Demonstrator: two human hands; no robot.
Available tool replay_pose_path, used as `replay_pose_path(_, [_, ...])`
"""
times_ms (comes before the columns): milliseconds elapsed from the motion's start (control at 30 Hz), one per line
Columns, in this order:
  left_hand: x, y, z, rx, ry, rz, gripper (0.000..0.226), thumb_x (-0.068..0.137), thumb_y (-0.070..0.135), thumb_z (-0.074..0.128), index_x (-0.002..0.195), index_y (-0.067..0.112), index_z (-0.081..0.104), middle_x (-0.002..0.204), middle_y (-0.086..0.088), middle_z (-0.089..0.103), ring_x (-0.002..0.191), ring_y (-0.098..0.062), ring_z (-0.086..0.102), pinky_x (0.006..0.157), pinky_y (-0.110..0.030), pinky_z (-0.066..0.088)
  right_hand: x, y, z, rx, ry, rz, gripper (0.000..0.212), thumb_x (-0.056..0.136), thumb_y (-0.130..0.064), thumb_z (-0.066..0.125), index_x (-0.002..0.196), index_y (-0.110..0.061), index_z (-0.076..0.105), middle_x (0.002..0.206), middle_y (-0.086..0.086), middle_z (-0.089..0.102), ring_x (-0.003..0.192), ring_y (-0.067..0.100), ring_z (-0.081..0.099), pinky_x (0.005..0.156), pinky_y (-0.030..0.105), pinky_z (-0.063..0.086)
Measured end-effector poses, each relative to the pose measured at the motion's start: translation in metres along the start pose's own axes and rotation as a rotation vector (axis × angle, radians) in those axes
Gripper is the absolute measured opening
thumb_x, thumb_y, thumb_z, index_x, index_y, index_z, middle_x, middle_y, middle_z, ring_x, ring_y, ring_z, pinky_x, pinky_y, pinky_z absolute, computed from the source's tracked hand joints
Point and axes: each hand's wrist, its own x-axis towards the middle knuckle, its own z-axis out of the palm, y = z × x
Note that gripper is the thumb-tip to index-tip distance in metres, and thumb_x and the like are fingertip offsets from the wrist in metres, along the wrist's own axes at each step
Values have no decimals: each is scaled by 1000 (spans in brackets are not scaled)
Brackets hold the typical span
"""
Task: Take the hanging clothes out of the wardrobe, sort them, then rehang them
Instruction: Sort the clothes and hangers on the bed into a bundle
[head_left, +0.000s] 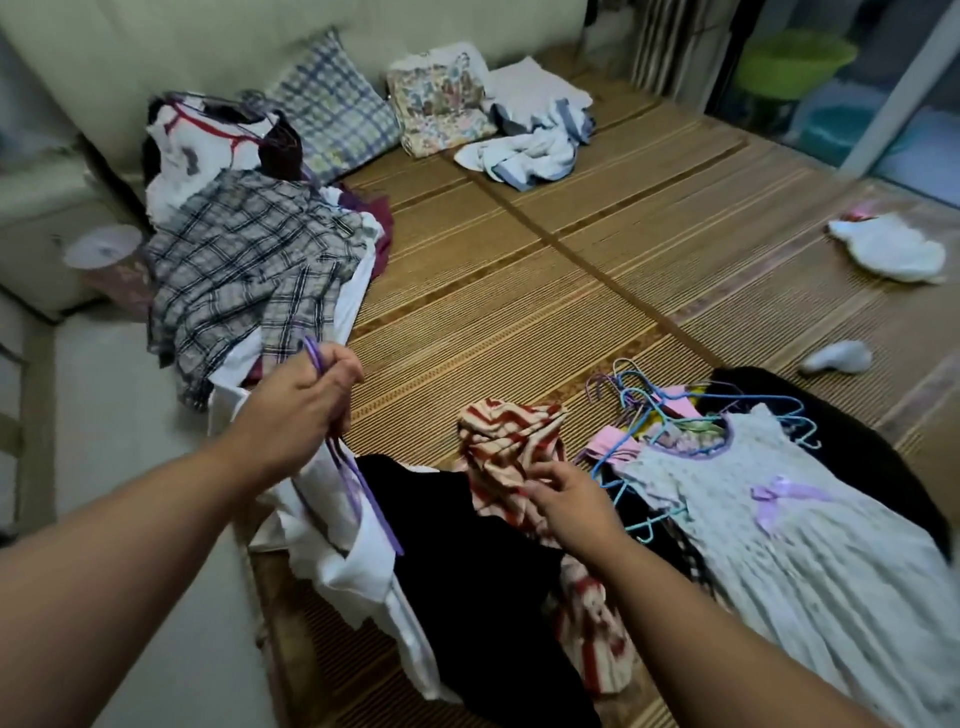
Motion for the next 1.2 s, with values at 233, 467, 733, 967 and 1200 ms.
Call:
replay_pose_path(233, [-6,-85,73,95,-310,-129,29,82,55,42,74,30,54,60,8,53,64,-20,53,73,-47,46,50,95,10,-290,-78,190,56,91,-38,54,140,-12,40,137,9,52,122,26,51,97,32,43])
replay_pose_path(467, [-24,-148,82,-16,-479,-220,23,84,45,45,78,27,58,68,5,56,70,-15,54,76,-41,44,57,116,80,-279,-35,317,56,91,-34,53,143,-17,38,139,12,50,128,27,46,98,25,37])
replay_pose_path(733, [-17,-170,82,64,-395,-340,14,98,22,46,91,20,58,89,4,69,90,-1,61,76,-10,41,26,101,163,-22,-198,247,37,97,-20,44,133,-19,54,138,1,53,127,13,48,103,18,33])
replay_pose_path(967, [-13,-180,100,96,-491,-383,23,98,18,47,119,21,56,112,6,60,111,-8,53,90,-19,37,11,84,152,-181,52,195,31,92,-27,51,120,-23,64,122,-3,64,110,13,58,93,21,41])
replay_pose_path(1200, [-11,-187,112,132,-439,-387,16,96,19,51,88,30,60,90,4,68,91,-13,62,81,-29,44,52,135,93,42,295,634,70,90,-34,56,145,-2,27,147,18,38,135,31,37,110,33,31])
